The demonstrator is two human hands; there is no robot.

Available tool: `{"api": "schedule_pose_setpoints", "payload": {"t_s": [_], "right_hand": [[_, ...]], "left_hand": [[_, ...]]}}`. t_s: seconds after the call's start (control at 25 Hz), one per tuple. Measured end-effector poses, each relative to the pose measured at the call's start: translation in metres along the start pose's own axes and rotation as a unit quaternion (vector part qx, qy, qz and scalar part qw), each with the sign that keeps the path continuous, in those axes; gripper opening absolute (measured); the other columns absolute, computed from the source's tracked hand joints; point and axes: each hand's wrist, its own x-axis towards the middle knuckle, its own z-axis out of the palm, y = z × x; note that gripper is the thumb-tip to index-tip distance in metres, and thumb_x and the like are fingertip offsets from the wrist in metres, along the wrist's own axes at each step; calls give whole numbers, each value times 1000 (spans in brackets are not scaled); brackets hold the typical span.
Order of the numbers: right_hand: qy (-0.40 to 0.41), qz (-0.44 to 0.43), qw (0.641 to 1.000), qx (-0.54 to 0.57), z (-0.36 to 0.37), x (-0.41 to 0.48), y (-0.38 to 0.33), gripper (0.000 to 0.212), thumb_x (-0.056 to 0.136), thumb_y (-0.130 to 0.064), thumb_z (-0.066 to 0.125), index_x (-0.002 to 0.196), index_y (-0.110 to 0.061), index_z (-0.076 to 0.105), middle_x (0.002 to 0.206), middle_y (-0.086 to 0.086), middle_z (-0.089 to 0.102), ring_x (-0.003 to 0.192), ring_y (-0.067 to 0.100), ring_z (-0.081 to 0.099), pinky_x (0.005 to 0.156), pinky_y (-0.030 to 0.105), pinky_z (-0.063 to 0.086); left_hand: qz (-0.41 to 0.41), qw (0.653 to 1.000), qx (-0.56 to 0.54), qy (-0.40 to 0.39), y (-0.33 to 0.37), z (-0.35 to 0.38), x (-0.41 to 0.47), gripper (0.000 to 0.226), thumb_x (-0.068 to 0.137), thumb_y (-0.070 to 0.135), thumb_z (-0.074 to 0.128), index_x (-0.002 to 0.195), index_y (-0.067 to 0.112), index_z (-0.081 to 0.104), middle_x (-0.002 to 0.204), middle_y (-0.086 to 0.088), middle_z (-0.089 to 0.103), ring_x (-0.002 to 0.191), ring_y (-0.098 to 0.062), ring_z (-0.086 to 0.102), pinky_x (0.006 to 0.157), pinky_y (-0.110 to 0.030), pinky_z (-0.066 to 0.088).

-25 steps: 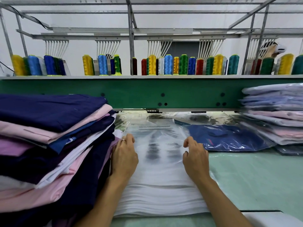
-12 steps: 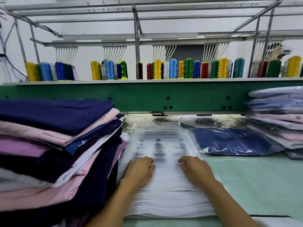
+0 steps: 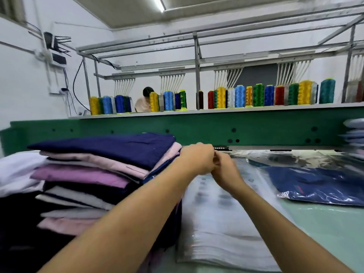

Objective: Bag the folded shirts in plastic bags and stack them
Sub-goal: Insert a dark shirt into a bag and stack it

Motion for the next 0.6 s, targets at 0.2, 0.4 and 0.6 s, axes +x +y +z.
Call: {"api": "schedule_pose_setpoints", "payload": {"t_s": [0.2,0.4,0.6], "right_hand": [[-119,99,960,232,48,34,-80,19,90,-6,52,108,-3,58,78,14,67,62,23,60,62,35,54],[-166,210,938,218,73,55,-108,29,94,-21,65,117,-8,52,76,10,46,60,21,52,47,26,48],[-140,237,926,259,86,65,-112,20,88,-19,72,97,-12,56,67,6,47,54,19,47,49,25,44]], "left_hand": [[-68,985,75,-140,-87,-89,-21,59,78,38,78,130,19,57,122,-4,63,106,-27,60,96,-42,50],[-124,982,-24,-143,-168,-98,-49,60,89,59,63,132,17,60,132,0,61,117,-20,57,107,-37,42],[-356,930,19,-86,-246,-92,-69,81,95,72,35,144,9,49,154,-12,42,138,-32,43,113,-41,33]]}}
